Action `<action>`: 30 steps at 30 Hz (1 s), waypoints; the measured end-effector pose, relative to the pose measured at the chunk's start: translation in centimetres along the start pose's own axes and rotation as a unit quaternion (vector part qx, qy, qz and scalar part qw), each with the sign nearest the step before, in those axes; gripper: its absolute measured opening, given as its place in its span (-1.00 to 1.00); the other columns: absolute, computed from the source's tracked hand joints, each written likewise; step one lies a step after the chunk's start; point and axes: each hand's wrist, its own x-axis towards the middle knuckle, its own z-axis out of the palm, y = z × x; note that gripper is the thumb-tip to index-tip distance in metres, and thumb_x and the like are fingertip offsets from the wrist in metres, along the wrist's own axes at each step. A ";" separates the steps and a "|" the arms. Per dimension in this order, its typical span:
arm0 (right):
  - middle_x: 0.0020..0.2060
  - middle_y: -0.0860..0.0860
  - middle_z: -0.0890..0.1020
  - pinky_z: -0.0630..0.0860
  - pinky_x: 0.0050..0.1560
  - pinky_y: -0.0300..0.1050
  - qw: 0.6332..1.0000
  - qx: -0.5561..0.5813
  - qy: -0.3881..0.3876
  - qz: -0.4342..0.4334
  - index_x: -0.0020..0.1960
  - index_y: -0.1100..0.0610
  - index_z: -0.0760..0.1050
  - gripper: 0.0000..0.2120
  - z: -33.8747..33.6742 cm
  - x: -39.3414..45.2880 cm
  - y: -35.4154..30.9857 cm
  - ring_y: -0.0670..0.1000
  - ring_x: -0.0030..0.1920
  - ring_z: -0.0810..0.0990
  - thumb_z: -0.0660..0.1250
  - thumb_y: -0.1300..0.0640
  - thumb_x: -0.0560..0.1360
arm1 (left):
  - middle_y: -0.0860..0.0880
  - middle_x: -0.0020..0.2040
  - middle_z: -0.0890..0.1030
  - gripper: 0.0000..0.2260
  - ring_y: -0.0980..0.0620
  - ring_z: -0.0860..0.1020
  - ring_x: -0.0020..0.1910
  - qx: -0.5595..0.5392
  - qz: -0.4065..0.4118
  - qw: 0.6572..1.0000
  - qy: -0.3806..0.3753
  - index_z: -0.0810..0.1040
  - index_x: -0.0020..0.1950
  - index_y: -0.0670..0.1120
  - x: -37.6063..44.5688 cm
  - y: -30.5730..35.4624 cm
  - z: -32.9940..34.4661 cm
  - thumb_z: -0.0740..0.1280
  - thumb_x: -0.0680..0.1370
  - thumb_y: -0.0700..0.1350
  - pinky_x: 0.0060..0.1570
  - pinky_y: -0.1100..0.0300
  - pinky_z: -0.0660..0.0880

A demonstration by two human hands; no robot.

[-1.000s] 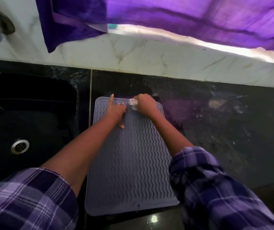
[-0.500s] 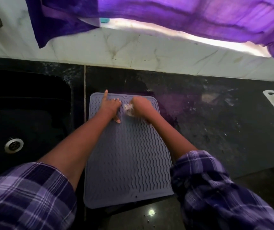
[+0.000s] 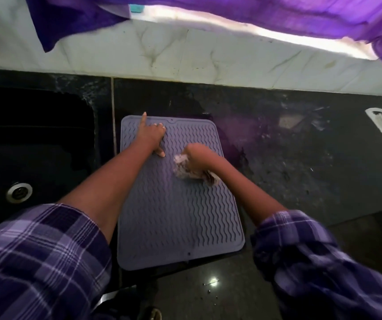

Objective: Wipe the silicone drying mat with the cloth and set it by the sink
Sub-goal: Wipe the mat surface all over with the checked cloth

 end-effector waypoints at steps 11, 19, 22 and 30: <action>0.01 0.15 0.59 0.53 0.02 -0.04 0.998 -0.025 -0.031 -0.049 0.11 0.22 0.56 -0.72 5.3 -4.3 -1.5 0.13 0.02 0.57 0.38 0.17 0.43 | -0.09 0.57 0.14 -0.19 -0.03 0.14 0.56 0.010 0.006 1.000 0.003 0.09 0.56 -0.13 0.2 -0.2 0.6 0.33 0.47 0.22 0.47 -0.22 -0.25; -0.20 0.05 0.56 0.42 -0.11 -0.14 0.996 0.052 0.078 0.011 -0.09 0.10 0.51 -0.94 0.0 0.7 -1.2 0.04 -0.12 0.54 0.36 0.14 0.45 | -0.10 0.53 0.26 -0.22 -0.02 0.24 0.52 -0.006 0.018 1.000 0.020 0.20 0.53 -0.13 0.3 -0.6 0.2 0.37 0.44 0.21 0.45 -0.24 -0.27; 0.04 0.17 0.59 0.47 0.08 -0.02 0.996 0.015 0.092 -0.007 0.10 0.22 0.54 -0.72 3.9 -1.1 -3.4 0.15 0.07 0.56 0.40 0.15 0.43 | -0.11 0.51 0.29 -0.22 -0.04 0.28 0.50 -0.002 0.017 1.000 0.013 0.22 0.51 -0.14 0.2 -0.4 0.3 0.37 0.44 0.23 0.46 -0.24 -0.25; -0.23 0.15 0.57 0.47 -0.14 -0.08 0.997 -0.007 -0.069 -0.031 -0.17 0.18 0.54 -0.93 5.5 -5.3 -2.7 0.12 -0.19 0.54 0.34 0.18 0.45 | -0.13 0.48 0.34 -0.29 -0.05 0.29 0.49 0.031 0.004 0.998 0.057 0.26 0.50 -0.16 -0.7 0.5 0.8 0.36 0.47 0.16 0.49 -0.16 -0.20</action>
